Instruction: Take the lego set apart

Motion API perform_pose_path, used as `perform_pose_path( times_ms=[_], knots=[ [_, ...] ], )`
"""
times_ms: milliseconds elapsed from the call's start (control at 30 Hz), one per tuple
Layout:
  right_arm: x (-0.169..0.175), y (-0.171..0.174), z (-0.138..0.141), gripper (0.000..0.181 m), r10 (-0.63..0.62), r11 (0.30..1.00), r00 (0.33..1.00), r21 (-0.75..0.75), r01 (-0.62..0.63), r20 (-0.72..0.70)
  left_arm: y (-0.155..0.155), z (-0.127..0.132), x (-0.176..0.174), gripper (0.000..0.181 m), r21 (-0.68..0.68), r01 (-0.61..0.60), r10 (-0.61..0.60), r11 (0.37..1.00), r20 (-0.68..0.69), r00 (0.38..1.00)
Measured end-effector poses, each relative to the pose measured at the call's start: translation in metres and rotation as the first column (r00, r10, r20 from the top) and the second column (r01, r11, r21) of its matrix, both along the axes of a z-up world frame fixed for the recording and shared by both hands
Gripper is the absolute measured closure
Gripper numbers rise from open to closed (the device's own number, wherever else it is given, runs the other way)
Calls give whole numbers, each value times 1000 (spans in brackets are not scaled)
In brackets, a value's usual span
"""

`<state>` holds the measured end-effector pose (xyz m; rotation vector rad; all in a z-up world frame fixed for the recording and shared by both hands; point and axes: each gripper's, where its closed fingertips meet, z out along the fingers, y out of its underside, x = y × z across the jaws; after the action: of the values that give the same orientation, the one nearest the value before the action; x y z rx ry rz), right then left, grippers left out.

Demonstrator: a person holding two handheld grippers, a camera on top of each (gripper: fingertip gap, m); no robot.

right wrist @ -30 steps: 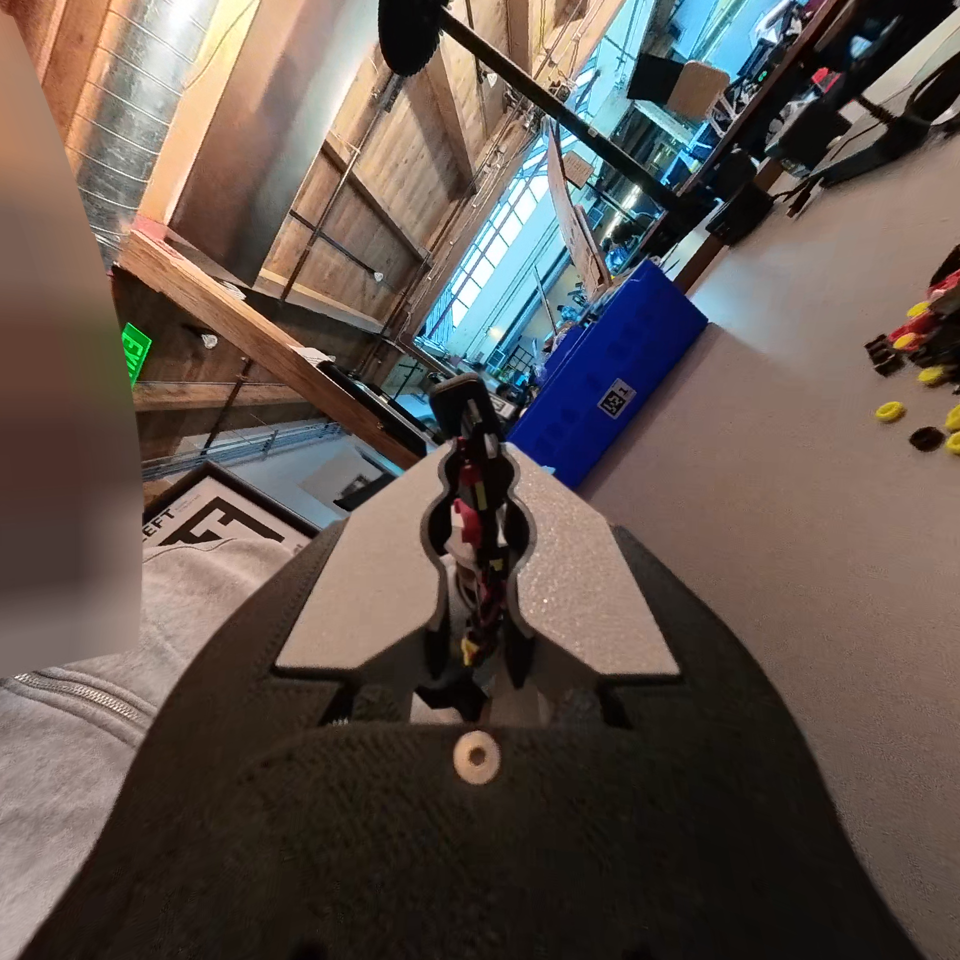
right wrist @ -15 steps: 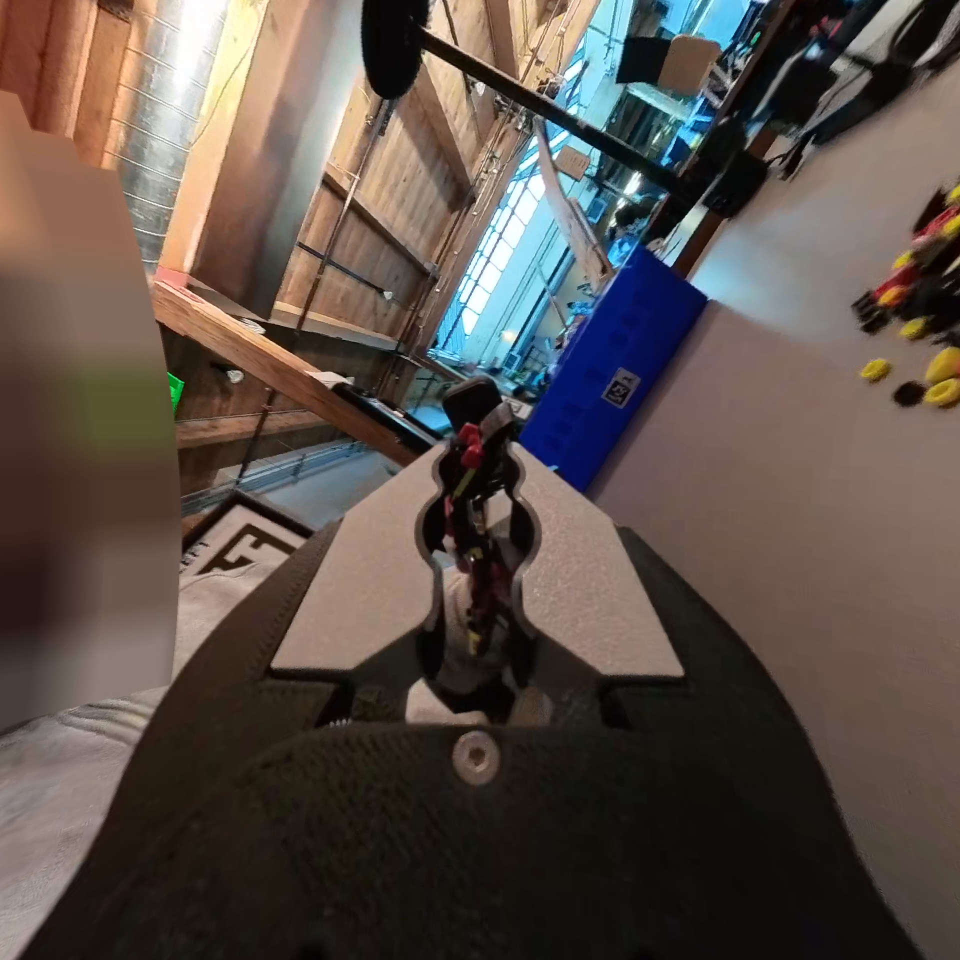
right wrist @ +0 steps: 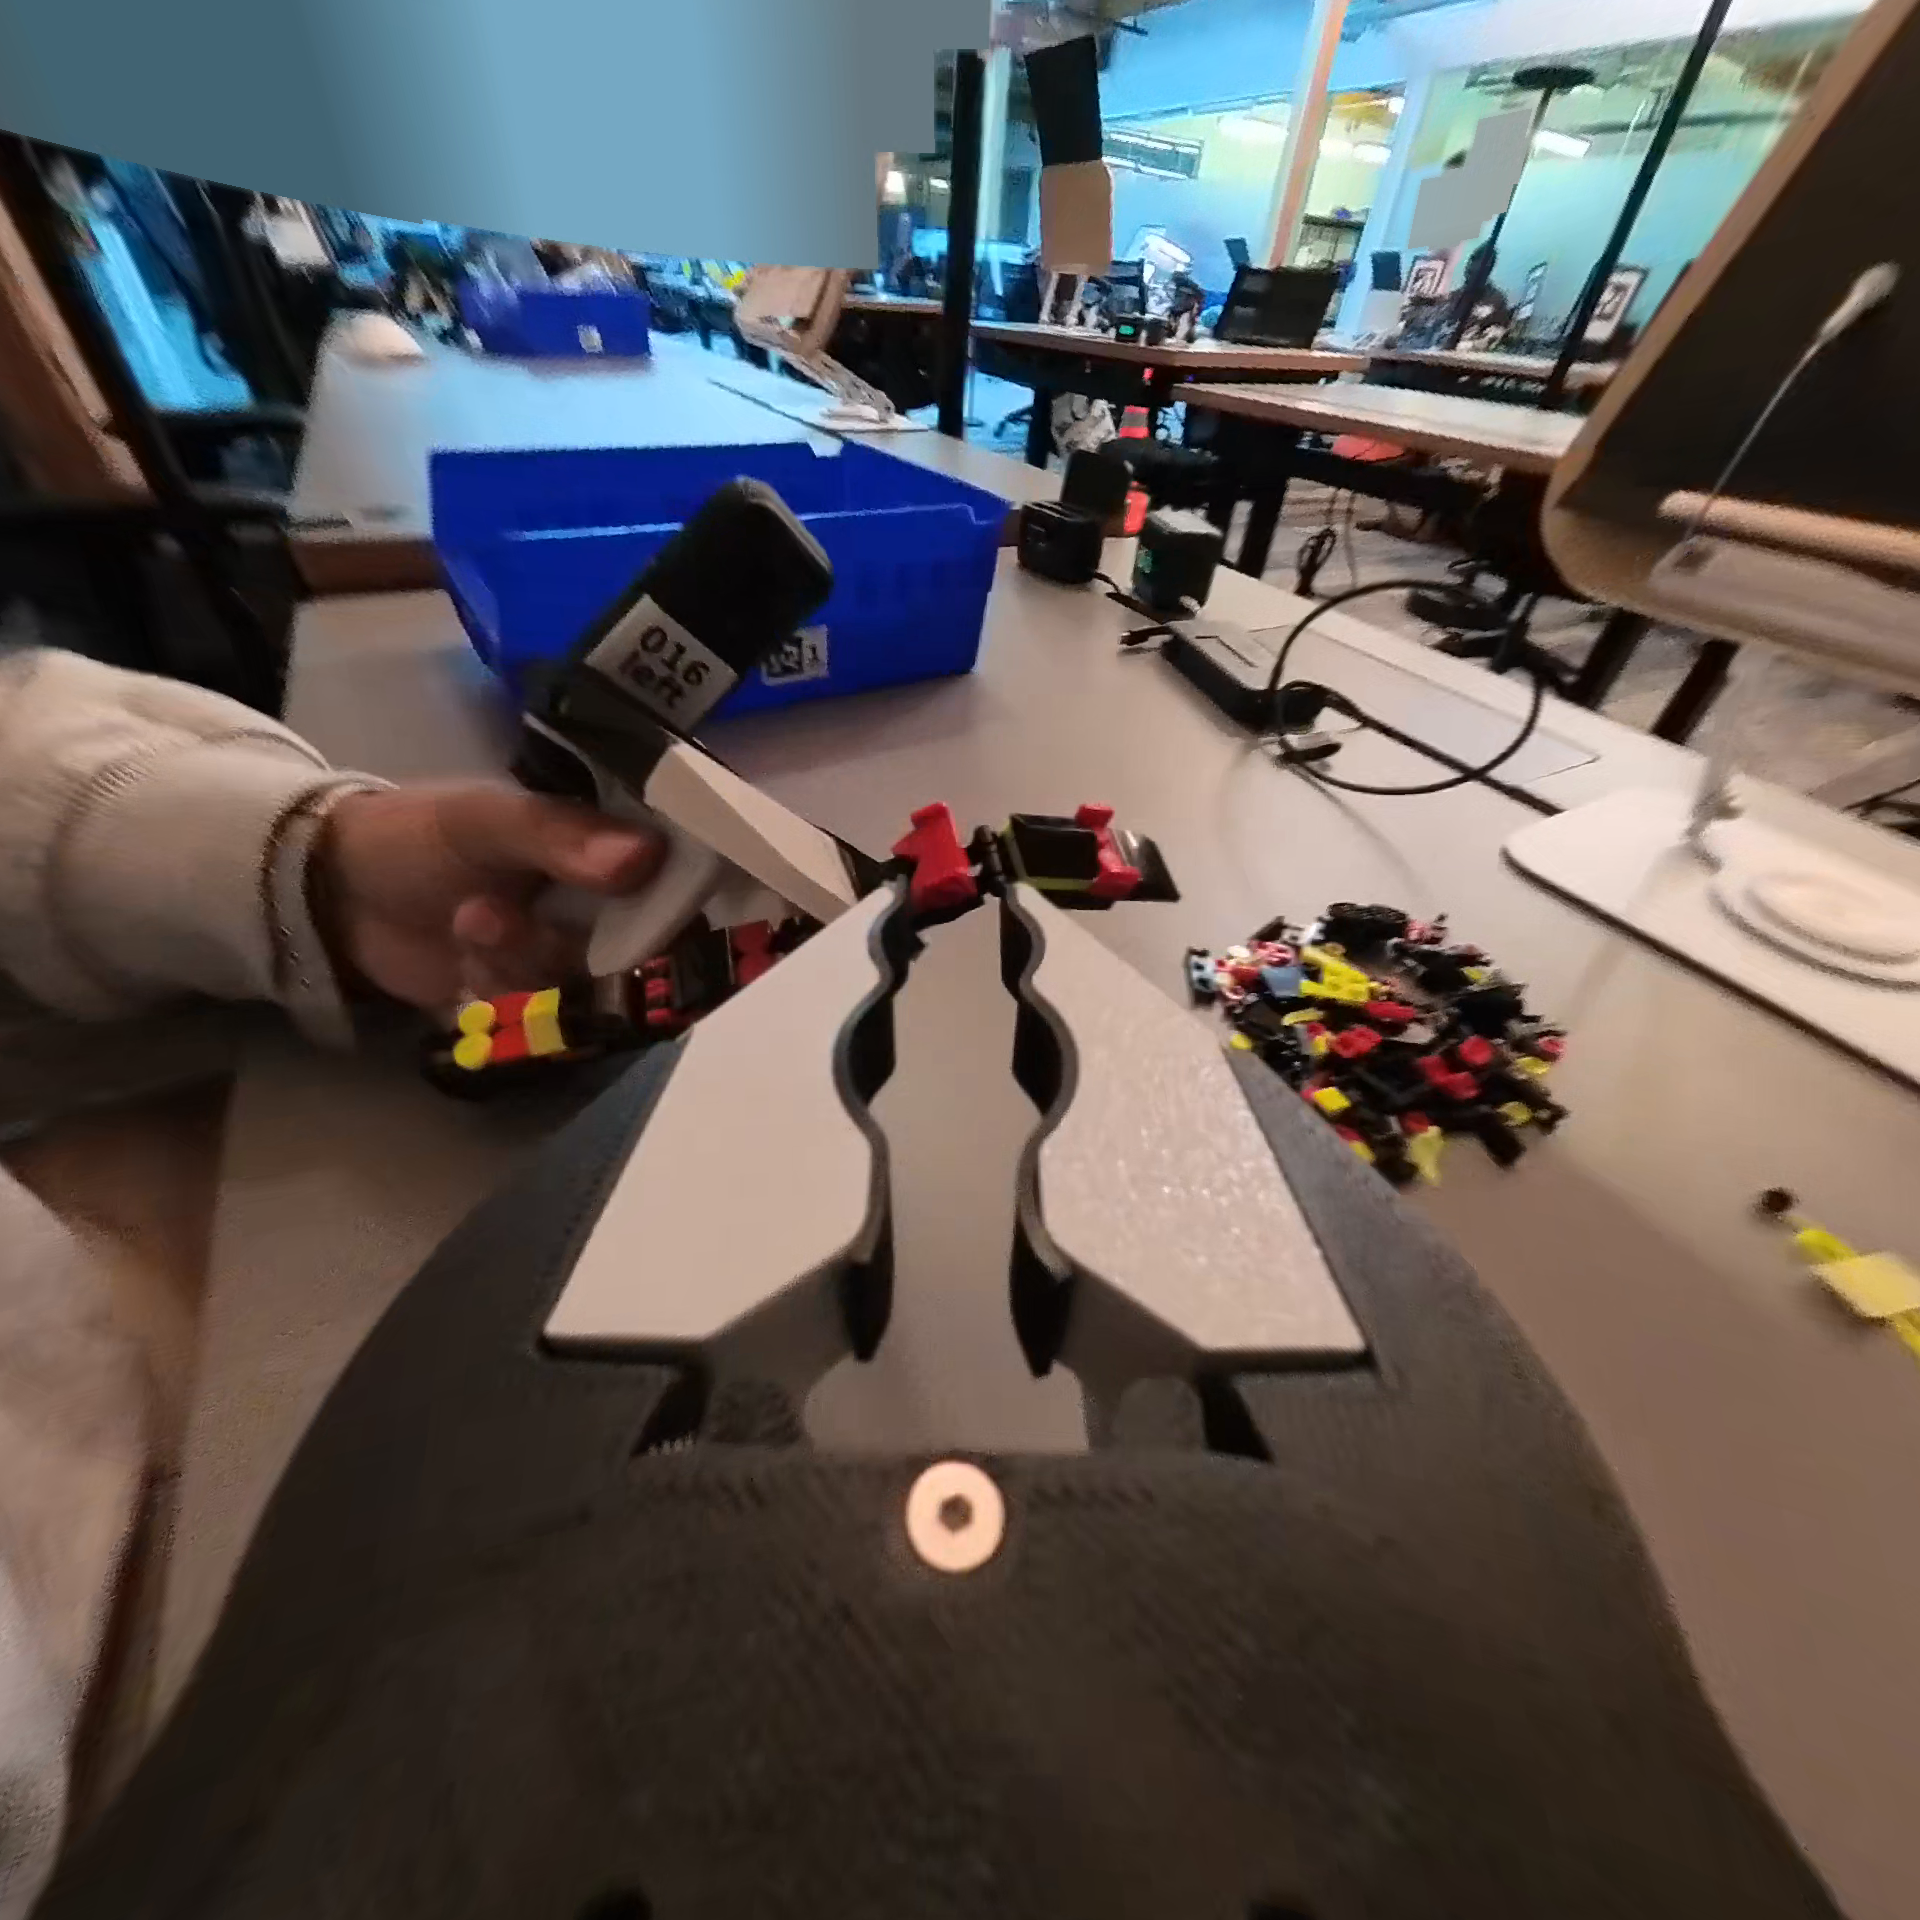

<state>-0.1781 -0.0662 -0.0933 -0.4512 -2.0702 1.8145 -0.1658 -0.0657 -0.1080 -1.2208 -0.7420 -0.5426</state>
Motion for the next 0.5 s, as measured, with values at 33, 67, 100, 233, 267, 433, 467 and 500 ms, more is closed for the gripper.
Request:
perform_pose_path(
  times_ms=[33,67,100,233,267,433,467,500],
  knots=[
    [1,-1,0,167,-6,1000,1000,27,7,-28,0,0,0,171,-2,-3,3,1000,-3,1000],
    [3,-2,-1,167,-3,999,999,45,5,-40,0,0,0,171,-5,-5,5,1000,-6,1000],
    [3,-4,-3,165,-2,998,999,57,4,-42,1,-1,0,171,-10,-4,3,1000,-10,1000],
    [2,-4,-6,169,-21,996,998,85,26,-56,3,-4,1,171,-62,-23,20,998,-57,998],
    [2,-3,-7,169,-21,995,998,98,27,-59,3,-5,1,171,-83,-31,25,996,-74,997],
    [3,-2,-9,170,-9,992,998,123,17,-66,4,-6,3,167,-133,-44,25,990,-142,990],
    [3,-2,-9,170,-8,991,997,134,18,-73,4,-5,5,160,-126,-30,11,992,-149,989],
    [4,-3,-10,170,-6,989,996,148,19,-88,5,-4,7,155,-121,-17,-2,993,-151,989]
  ],
)
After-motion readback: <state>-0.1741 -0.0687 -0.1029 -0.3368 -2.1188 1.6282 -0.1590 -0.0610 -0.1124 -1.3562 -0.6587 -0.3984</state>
